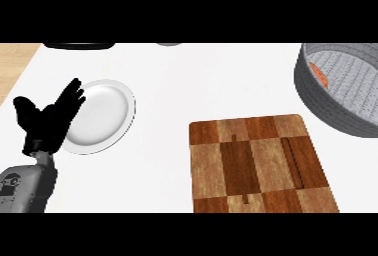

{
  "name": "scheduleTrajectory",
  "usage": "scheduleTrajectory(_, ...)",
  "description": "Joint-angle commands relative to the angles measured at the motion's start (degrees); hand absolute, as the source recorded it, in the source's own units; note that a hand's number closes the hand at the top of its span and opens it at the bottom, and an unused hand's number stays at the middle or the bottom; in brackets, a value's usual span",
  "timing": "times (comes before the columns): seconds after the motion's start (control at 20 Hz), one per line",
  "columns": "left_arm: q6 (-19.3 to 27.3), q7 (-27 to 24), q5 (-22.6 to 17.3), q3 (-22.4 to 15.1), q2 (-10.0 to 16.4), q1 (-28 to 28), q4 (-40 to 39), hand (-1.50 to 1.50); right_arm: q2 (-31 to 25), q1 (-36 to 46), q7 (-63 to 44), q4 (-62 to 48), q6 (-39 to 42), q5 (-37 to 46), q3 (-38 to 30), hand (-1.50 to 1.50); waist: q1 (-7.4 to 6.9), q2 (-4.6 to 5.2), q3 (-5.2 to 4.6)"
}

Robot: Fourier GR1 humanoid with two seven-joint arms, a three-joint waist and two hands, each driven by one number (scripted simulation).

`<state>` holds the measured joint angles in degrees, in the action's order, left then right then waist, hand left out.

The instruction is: Pick the sweet potato from the cutting board and place it in the basket

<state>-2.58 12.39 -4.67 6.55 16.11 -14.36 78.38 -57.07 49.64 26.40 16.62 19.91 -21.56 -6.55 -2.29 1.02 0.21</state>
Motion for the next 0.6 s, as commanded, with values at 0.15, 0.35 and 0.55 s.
scheduleTrajectory(0.15, 0.37, -0.35, 0.53, -0.66, -0.8, 0.15, 0.64, 0.0, -9.85, -0.79, -2.95, -7.53, 13.87, -2.37, -3.66, -1.5, -0.68, 0.57, 0.28)
scheduleTrajectory(0.35, 0.01, -0.47, -0.16, -0.31, -0.87, 0.05, 0.83, 0.0, -11.27, -6.04, 2.94, -7.12, 18.89, 0.74, -1.18, -1.5, -0.44, 0.89, 0.51)
scheduleTrajectory(0.55, 0.23, -0.78, -0.48, 0.33, -0.89, -0.31, 0.36, 0.0, -12.86, -7.98, 4.38, -7.41, 22.44, 0.93, -1.31, -1.5, -0.06, 1.07, 0.7)
